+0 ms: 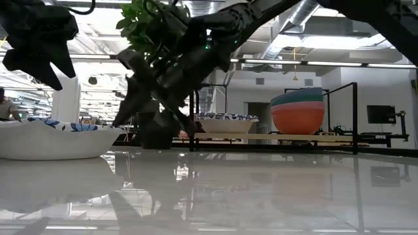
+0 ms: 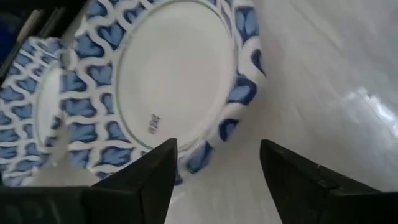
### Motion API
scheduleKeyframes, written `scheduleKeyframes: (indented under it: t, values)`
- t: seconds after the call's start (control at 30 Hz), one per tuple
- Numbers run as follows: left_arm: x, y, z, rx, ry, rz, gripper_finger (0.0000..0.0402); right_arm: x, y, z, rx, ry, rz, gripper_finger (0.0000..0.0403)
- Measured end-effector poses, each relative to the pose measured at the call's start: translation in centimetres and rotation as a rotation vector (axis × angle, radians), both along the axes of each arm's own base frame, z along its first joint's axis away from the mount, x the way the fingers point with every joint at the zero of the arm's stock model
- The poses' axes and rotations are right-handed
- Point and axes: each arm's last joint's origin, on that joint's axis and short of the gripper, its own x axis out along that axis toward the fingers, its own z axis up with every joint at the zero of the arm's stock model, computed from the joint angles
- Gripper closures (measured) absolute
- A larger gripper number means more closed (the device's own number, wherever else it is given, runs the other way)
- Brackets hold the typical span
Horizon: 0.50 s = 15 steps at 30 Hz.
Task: Place and stack bowls onto a shelf
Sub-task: Stack the white bowl on top of the white bowl on the shelf
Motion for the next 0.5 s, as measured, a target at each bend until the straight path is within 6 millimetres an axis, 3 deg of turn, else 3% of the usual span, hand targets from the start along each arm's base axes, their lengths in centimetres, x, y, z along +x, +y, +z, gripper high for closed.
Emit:
scheduleKeyframes:
  t: [0.23, 0.5]
  values:
    - [0.33, -0.1, -0.25, 0.017, 0.026, 0.005, 0.0109, 0.2, -0.27, 0.39, -0.034, -0.032, -0.039, 0.0153]
    - [0.72, -0.2, -0.51, 0.047, 0.048, 0.012, 0.0109, 0.32, -0.33, 0.5, -0.049, -0.049, -0.055, 0.0237]
